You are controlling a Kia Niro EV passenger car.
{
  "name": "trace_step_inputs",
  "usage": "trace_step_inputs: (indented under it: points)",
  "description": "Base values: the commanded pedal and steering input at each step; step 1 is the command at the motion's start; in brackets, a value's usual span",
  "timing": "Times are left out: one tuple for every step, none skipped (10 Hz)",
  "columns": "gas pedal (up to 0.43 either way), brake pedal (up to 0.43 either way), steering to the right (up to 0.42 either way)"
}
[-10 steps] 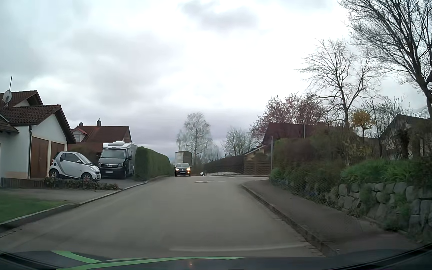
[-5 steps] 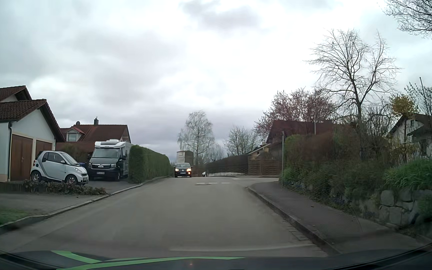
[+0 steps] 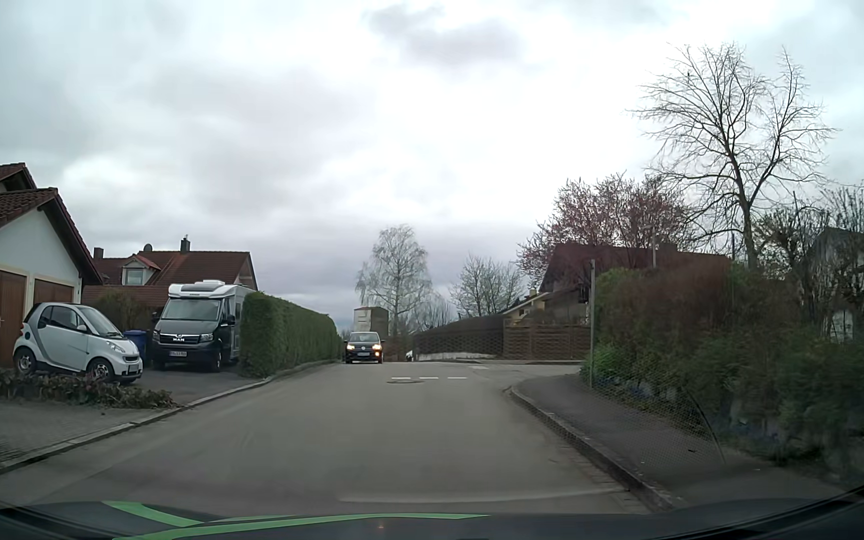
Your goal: Follow the waypoints while adhering to traffic rules and regulations
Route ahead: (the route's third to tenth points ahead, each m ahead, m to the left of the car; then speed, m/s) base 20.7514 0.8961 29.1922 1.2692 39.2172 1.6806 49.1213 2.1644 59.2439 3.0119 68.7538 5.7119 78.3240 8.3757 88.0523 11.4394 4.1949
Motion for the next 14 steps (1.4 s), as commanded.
trace_step_inputs:
  points:
    - [0.087, 0.0, 0.0]
    - [0.087, 0.0, 0.0]
    - [0.087, 0.0, 0.0]
    - [0.087, 0.0, 0.0]
    - [0.087, 0.0, 0.0]
    - [0.087, 0.0, 0.0]
    - [0.087, 0.0, 0.0]
    - [0.087, 0.0, 0.0]
    - [0.098, 0.0, 0.0]
    - [0.11, 0.0, 0.001]
    - [0.11, 0.0, 0.002]
    - [0.11, 0.0, 0.004]
    - [0.11, 0.0, 0.006]
    - [0.11, 0.0, 0.006]
